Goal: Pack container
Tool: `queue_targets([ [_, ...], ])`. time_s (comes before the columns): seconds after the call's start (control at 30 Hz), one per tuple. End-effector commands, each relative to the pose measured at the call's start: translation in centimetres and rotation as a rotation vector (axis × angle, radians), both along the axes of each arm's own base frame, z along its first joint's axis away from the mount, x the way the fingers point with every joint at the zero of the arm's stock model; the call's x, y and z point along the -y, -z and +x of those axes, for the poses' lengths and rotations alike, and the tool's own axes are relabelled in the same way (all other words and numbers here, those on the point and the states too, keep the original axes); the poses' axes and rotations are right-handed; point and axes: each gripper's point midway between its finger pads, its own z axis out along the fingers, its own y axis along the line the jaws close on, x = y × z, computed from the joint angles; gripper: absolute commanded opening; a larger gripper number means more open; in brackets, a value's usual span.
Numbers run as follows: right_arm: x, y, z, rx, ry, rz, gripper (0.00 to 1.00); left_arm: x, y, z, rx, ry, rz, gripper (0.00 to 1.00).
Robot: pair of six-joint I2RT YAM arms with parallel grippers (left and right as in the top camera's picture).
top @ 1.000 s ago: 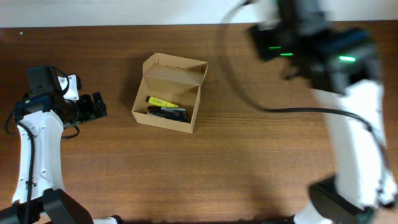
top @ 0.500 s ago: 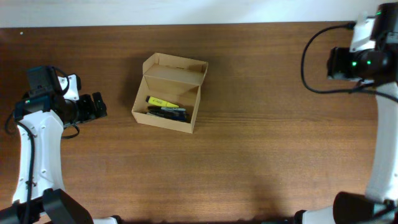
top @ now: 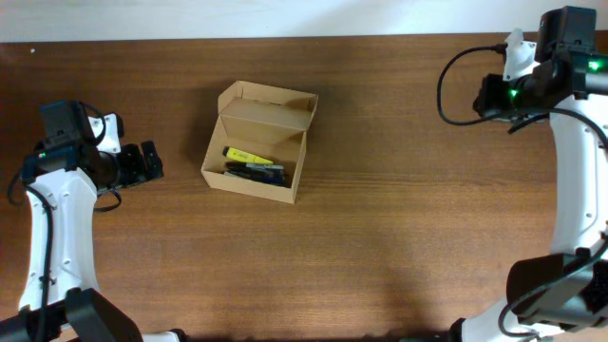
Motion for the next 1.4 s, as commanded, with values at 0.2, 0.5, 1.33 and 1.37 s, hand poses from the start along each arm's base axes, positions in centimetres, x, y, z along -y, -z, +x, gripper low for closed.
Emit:
queue_targets([
  [0.2,-1.7,1.3,0.4,-0.035,-0.014,0.059,0.28,0.6,-0.2,0.8,0.042,0.023,-0.037,1.0],
  [0.5,-6.1,6.7,0.8,-0.151,-0.123,0.089,0.04,2.8,-1.3,2.5,0.134,0.09,-0.152,0.06],
  [1.33,-16.8,13.6,2.3,-0.212,-0.361,0.12,0.04,16.7,10.7,2.9,-0.184,0.397,-0.277,0.02],
  [1.37,-16.8,13.7,2.3,-0.213,-0.36,0.118,0.04,16.9,10.7,3.0,-0.178,0.404,-0.278,0.02],
])
